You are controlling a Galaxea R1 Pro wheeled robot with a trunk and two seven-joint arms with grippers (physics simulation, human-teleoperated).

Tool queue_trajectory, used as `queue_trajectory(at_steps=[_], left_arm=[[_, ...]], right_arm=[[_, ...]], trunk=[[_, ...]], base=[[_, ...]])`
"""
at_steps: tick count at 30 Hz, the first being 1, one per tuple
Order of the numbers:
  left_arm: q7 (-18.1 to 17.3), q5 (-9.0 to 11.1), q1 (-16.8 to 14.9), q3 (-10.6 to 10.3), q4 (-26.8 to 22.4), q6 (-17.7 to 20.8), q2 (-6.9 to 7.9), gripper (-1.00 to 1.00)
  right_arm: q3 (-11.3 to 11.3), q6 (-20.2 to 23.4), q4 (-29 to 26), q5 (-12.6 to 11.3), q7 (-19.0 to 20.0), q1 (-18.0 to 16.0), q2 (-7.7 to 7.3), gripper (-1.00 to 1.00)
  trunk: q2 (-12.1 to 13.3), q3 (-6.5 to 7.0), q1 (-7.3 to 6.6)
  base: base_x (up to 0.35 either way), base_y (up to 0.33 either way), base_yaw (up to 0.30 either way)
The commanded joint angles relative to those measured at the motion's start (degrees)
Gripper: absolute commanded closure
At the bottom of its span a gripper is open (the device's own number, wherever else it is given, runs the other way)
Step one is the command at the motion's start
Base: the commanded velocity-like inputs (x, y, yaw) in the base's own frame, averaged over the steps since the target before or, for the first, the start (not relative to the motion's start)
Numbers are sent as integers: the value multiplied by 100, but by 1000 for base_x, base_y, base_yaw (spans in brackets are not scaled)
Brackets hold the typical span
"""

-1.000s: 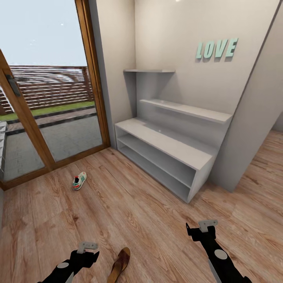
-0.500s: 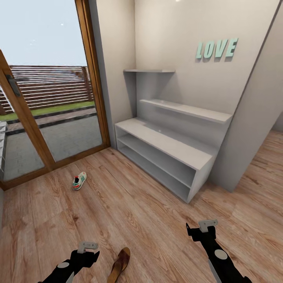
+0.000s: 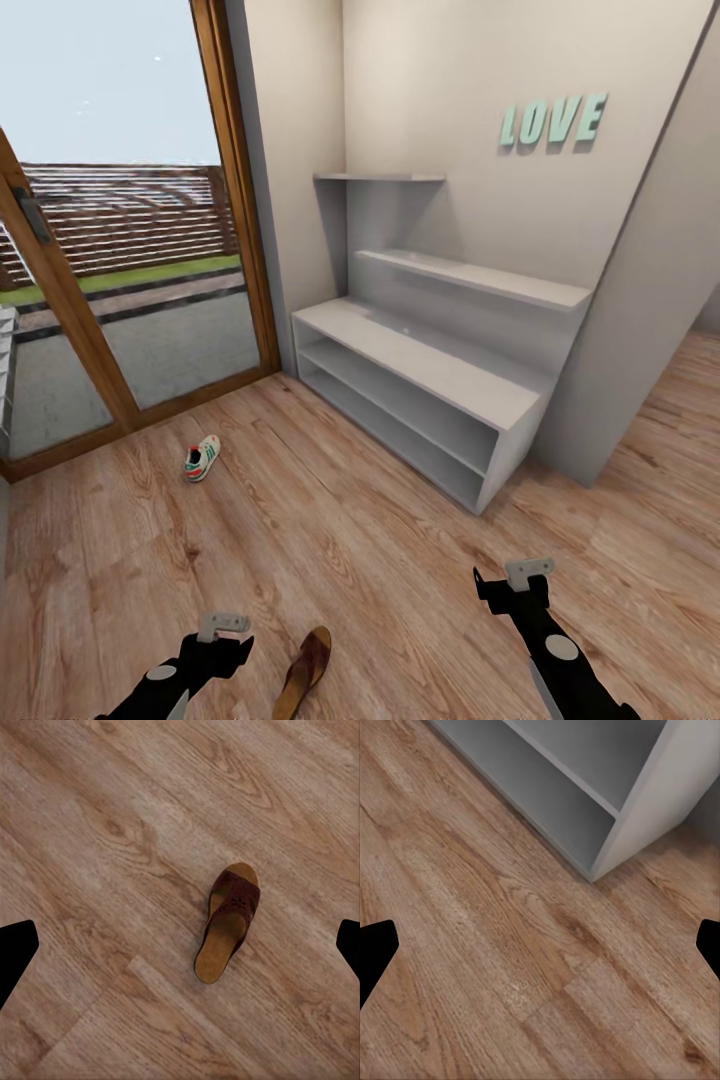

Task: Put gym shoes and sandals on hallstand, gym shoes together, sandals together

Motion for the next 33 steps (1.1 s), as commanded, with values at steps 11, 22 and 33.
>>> queue_trajectory(at_steps=[11, 22, 33], left_arm=[[-17, -21, -2, -1, -9, -1, 10, -100], [-17, -22, -2, -14, 3, 5, 8, -100], [-17, -28, -2, -18, 44, 6, -2, -100]], right_arm=[[-4, -11, 2, 55, 1, -3, 1, -100], [6, -12, -5, 52, 1, -3, 8, -100], [3, -10, -7, 52, 1, -3, 11, -100]], trunk=[[-3, -96, 0], [-163, -267, 87], [-604, -521, 329]], base=[[0, 0, 0], [0, 0, 0], [0, 0, 0]])
